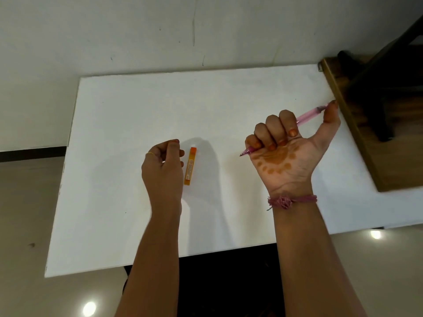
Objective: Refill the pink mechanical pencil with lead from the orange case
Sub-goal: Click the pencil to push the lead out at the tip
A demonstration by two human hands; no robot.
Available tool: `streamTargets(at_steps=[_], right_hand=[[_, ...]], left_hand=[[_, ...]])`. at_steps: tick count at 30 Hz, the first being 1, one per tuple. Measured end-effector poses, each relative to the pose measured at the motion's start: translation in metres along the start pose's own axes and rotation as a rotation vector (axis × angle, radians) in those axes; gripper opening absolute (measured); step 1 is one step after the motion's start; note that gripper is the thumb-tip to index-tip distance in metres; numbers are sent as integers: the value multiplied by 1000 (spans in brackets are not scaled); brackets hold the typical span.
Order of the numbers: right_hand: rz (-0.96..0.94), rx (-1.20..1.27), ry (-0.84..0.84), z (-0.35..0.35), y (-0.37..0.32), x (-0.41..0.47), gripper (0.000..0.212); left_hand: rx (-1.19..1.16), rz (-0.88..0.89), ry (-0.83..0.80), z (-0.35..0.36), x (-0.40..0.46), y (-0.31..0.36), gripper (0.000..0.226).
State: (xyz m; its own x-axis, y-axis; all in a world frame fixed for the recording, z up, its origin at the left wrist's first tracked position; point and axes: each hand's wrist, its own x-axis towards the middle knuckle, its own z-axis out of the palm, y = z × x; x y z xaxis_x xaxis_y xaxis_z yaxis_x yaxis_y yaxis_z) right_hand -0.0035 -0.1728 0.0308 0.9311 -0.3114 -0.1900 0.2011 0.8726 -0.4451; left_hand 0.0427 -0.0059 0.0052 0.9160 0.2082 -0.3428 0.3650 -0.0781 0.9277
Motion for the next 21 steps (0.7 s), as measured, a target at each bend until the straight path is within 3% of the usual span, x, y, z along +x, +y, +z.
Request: streamTargets(at_steps=[21], right_hand=[[34,78,-59,6,3,-3,54]], left_hand=[[-50,-65,-2,-3,3,-1,11]])
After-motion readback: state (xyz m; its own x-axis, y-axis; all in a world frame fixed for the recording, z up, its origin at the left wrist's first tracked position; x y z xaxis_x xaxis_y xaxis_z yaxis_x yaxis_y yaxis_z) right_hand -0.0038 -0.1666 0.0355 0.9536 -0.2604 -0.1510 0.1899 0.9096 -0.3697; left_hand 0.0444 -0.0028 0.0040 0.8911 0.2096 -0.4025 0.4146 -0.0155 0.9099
